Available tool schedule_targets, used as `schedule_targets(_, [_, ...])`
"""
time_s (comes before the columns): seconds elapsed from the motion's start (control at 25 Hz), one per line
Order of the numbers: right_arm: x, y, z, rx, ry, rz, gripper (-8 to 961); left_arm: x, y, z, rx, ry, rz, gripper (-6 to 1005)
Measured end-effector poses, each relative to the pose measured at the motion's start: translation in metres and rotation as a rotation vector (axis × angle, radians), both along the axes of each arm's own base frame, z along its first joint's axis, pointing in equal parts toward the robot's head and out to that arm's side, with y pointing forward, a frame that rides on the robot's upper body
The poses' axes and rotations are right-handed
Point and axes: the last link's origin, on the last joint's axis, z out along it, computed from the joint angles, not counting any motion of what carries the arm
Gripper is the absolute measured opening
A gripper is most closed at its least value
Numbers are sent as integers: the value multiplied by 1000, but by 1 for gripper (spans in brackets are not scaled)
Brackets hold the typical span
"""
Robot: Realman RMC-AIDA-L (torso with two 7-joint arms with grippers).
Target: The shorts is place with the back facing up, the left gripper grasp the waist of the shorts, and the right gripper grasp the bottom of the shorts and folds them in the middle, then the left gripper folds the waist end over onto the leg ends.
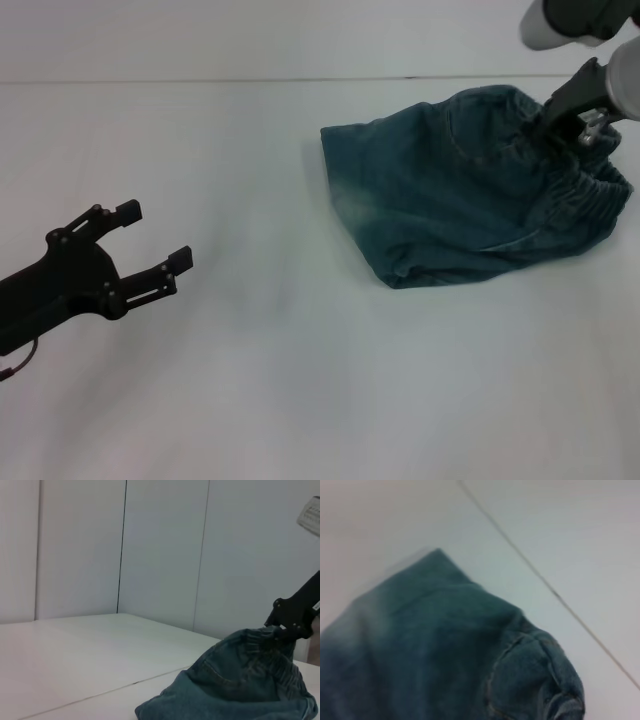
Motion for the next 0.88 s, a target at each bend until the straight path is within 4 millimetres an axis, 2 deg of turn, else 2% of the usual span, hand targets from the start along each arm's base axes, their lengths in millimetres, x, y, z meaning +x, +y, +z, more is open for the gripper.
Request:
schedule_targets(0.12, [11, 6, 3, 52, 30, -19, 100, 1, 1, 0, -2, -2, 1, 933])
schedule_targets(0.36, [21, 10, 7, 117, 96, -29, 192, 1, 4, 0, -5, 1, 5, 933])
schedule_targets(0.68, [5, 6, 31, 169, 135, 2, 361, 2, 7, 0, -2, 9, 9, 933])
schedule_targets(0.88, [0, -6, 46, 191, 192, 28, 476, 0, 8, 2, -2, 14, 8, 933])
